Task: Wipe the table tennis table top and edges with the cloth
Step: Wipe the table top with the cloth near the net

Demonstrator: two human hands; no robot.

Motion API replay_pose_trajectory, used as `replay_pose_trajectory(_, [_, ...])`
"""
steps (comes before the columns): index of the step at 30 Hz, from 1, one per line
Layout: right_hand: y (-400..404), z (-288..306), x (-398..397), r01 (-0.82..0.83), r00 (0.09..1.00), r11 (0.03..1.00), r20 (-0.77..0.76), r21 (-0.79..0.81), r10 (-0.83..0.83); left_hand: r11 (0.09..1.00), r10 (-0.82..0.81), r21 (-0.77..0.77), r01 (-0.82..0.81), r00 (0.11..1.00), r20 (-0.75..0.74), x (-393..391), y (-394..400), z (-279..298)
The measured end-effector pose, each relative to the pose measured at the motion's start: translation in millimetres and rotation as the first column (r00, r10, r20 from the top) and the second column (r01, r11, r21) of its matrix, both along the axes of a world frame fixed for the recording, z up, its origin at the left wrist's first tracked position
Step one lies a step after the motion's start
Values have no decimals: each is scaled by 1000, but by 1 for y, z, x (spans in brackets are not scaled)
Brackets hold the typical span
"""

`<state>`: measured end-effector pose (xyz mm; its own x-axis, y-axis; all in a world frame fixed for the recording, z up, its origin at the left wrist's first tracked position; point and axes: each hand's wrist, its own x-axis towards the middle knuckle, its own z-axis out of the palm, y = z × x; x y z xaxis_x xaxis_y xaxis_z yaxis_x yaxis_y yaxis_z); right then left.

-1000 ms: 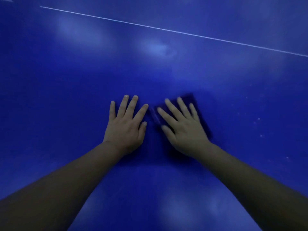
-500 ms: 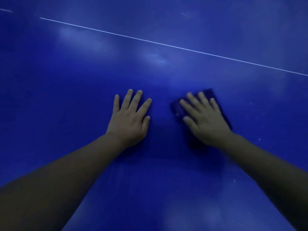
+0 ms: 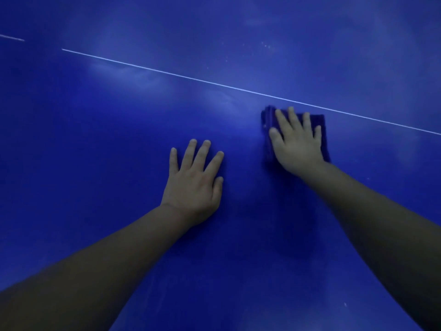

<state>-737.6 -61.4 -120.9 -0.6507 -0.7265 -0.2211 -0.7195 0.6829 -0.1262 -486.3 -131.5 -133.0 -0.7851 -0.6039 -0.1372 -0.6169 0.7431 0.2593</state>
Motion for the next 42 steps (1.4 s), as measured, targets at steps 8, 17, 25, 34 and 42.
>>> replay_pose_trajectory(8, [0, -2, 56, -384, 923, 921, -32, -60, 383, 999, 1, -41, -2, 1000, -26, -10, -1, -3])
replay_pose_trajectory(17, [-78, -3, 11, -106, 994, 992, 7, -64, 107, 999, 15, -50, -16, 1000, -18, -14, 3, -4])
replay_pose_trajectory(25, [100, -2, -22, -169, 984, 984, -61, -48, 166, 1000, -2, -28, 2, 1000, -25, -31, 12, -5])
replay_pose_trajectory(34, [45, -8, -17, -237, 970, 966, -71, -107, 230, 997, -69, -47, 67, 996, -49, -66, 46, -4])
replay_pose_trajectory(42, [90, -6, -130, 237, 971, 969, -20, -72, -238, 993, -110, -43, 110, 994, -10, -78, 71, -7])
